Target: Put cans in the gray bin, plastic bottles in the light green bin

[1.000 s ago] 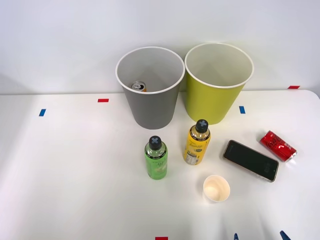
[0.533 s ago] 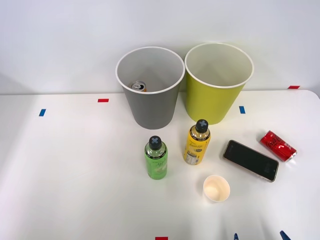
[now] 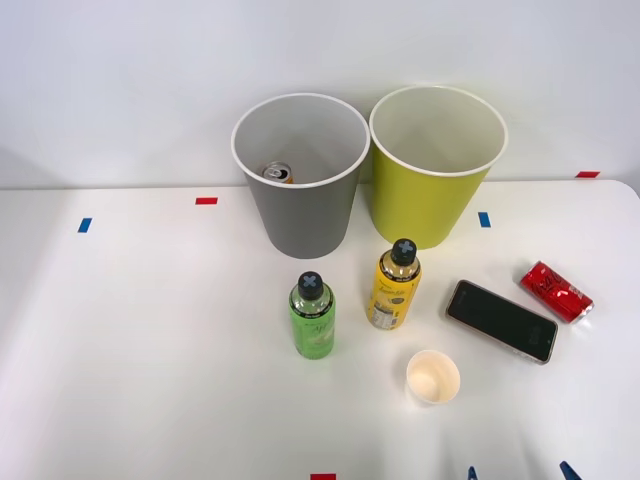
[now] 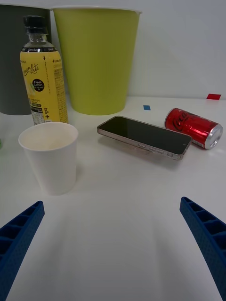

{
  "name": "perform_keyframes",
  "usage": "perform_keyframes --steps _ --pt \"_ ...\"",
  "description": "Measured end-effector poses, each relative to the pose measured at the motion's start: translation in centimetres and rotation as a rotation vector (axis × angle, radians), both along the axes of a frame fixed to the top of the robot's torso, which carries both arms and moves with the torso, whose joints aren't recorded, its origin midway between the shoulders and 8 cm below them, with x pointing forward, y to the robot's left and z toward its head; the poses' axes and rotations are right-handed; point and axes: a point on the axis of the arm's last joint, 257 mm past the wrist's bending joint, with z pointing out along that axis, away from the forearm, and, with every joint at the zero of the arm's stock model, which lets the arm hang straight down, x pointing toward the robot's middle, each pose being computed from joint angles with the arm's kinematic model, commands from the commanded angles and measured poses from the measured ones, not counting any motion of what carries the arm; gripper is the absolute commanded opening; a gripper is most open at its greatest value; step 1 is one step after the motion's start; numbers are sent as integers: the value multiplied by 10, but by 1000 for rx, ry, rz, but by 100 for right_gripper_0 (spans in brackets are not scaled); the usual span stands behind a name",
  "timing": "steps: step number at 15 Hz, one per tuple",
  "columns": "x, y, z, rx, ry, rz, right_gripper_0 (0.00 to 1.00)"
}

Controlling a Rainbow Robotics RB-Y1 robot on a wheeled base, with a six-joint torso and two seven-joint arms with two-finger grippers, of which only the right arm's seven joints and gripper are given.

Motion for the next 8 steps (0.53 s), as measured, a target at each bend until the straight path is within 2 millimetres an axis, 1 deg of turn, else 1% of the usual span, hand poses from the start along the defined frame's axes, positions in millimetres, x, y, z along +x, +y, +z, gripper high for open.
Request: perform_keyframes --steps 8 --pt "0 0 0 0 0 0 100"
